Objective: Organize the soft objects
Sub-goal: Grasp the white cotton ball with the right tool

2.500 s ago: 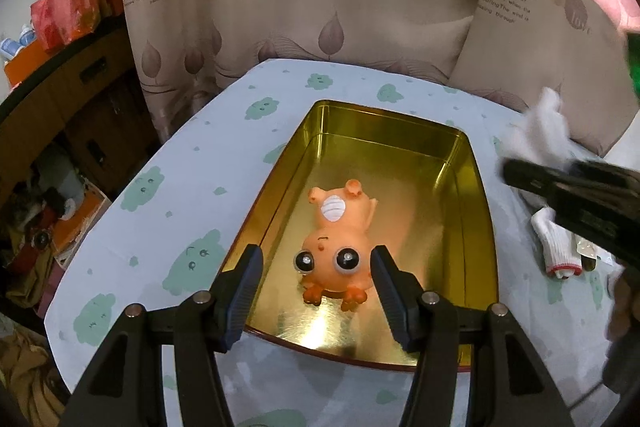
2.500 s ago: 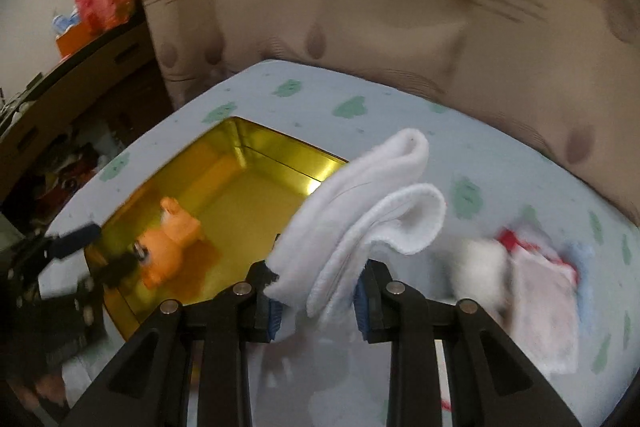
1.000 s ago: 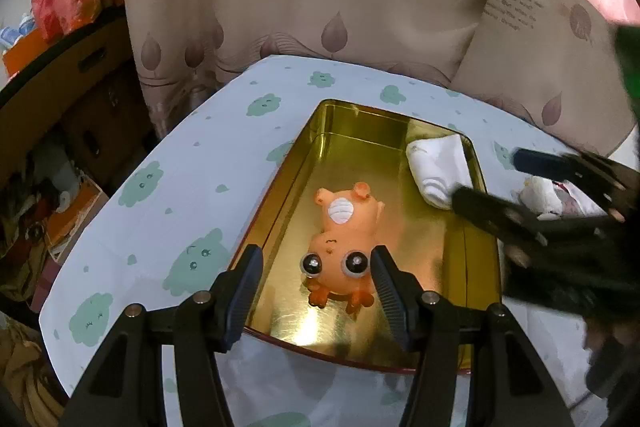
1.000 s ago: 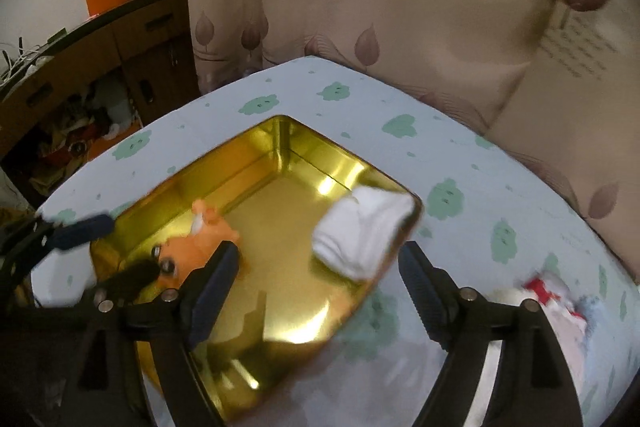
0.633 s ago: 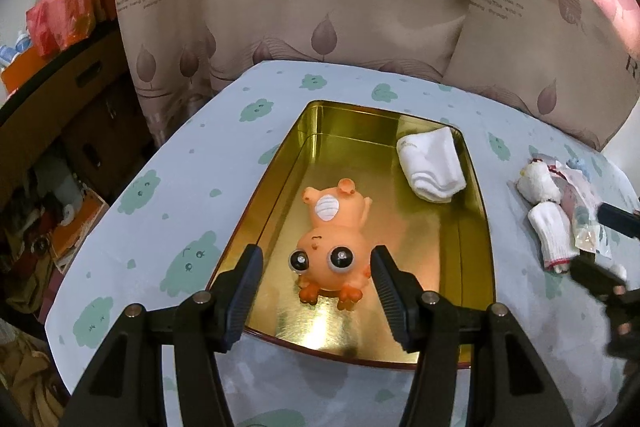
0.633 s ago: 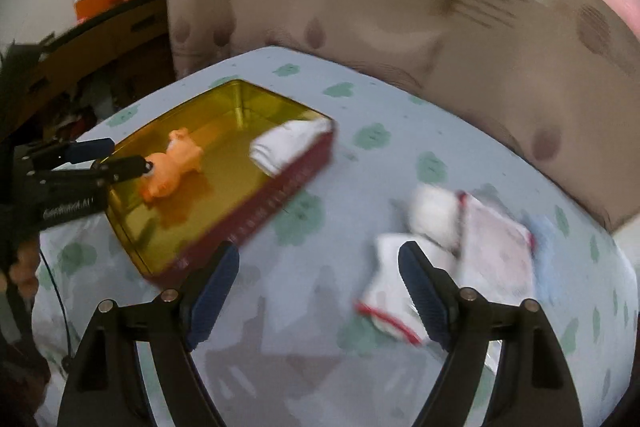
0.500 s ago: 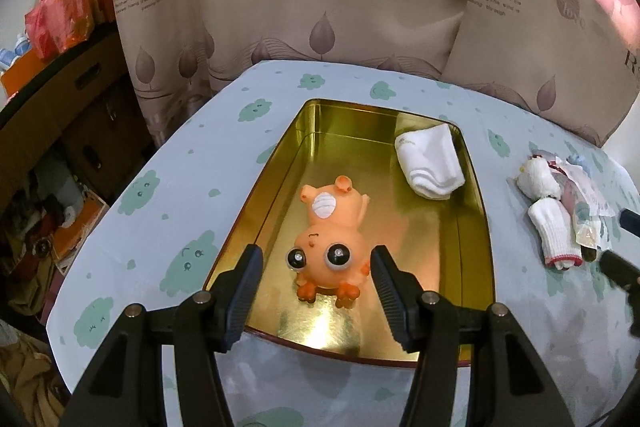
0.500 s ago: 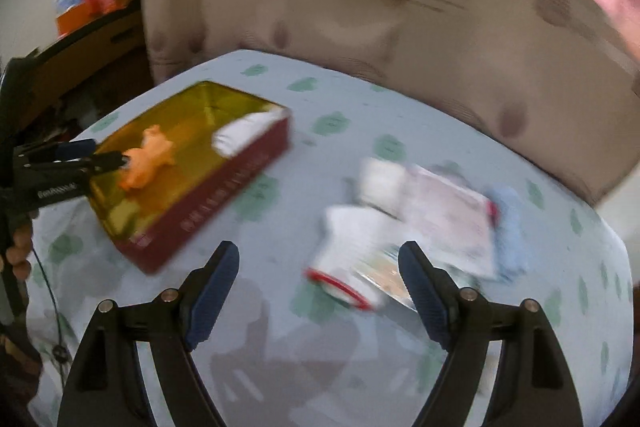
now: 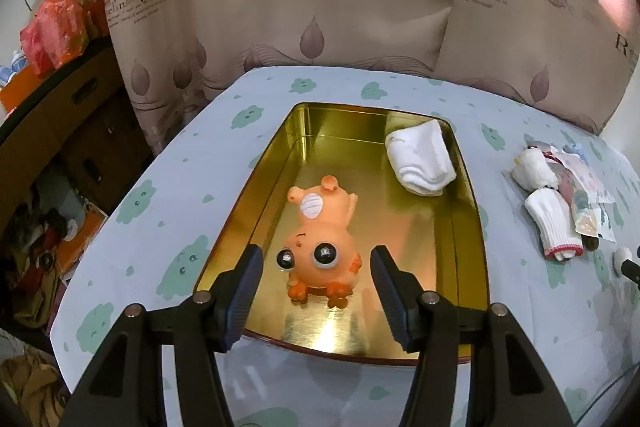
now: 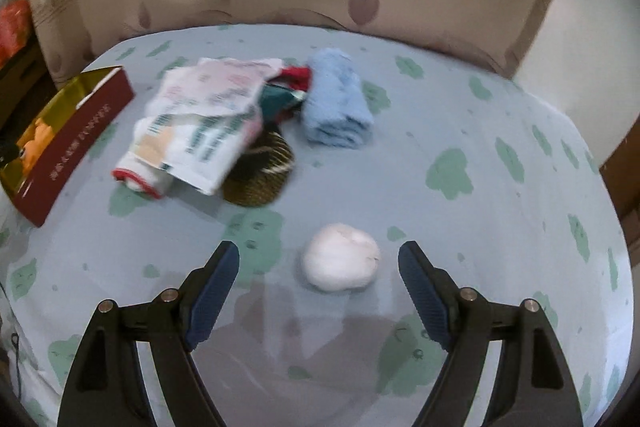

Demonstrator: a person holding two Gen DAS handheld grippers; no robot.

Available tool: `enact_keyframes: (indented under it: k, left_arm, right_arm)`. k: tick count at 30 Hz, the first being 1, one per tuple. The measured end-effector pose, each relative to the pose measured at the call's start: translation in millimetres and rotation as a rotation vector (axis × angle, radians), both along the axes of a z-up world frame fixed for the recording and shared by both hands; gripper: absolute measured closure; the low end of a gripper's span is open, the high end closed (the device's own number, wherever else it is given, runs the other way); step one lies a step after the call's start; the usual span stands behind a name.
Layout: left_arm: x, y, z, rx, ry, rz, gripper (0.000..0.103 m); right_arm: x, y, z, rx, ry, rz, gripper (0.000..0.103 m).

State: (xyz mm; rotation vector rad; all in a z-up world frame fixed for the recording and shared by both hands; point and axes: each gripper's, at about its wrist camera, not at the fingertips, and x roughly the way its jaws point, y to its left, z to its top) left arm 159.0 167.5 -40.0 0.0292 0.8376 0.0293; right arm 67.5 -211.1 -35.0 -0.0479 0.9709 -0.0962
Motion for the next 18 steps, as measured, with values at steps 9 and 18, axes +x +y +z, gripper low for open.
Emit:
enact_keyframes:
  k: [9,18]
  left_arm:
    - [-2,-10,-2,0.041,-0.033,-0.016,0.046]
    - [-7,-34,7,0.051,-0.045,-0.088,0.046]
  right_arm:
    - [13,-14,-22,0.031,0.011,-0.029,0.026]
    - [14,-26,-27,0.046,-0.013,-0.025,0.071]
